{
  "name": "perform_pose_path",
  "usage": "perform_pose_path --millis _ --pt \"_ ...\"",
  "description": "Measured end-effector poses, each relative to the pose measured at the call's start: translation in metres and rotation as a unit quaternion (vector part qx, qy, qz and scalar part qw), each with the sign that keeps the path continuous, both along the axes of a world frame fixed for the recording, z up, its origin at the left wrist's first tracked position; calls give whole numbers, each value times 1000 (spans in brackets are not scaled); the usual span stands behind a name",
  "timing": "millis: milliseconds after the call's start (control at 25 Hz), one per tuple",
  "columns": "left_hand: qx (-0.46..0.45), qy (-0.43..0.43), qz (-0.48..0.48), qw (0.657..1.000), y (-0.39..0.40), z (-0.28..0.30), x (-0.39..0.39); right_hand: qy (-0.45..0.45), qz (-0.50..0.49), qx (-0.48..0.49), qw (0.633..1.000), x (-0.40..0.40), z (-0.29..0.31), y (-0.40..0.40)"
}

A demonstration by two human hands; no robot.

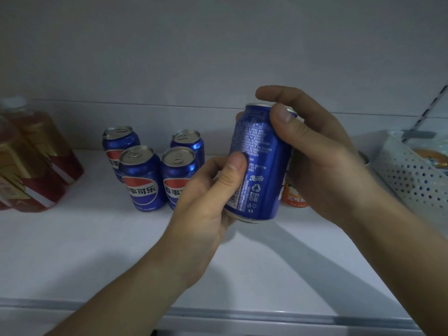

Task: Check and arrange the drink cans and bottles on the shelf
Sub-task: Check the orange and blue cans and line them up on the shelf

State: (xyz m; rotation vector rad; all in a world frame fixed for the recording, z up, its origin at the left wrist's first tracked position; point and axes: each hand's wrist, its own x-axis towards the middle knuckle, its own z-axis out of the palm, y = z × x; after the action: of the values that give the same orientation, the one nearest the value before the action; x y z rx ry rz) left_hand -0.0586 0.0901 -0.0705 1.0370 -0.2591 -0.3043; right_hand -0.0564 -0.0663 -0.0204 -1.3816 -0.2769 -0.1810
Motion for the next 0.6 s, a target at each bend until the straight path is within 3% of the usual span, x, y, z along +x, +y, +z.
perform_pose_path --millis 400,600 --pt "11 -21 -17 1000 0 0 0 -2 8 9 1000 2 -1 -2" --pt "-20 9 -47 999 0 -3 0 6 43 13 999 3 2 -7"
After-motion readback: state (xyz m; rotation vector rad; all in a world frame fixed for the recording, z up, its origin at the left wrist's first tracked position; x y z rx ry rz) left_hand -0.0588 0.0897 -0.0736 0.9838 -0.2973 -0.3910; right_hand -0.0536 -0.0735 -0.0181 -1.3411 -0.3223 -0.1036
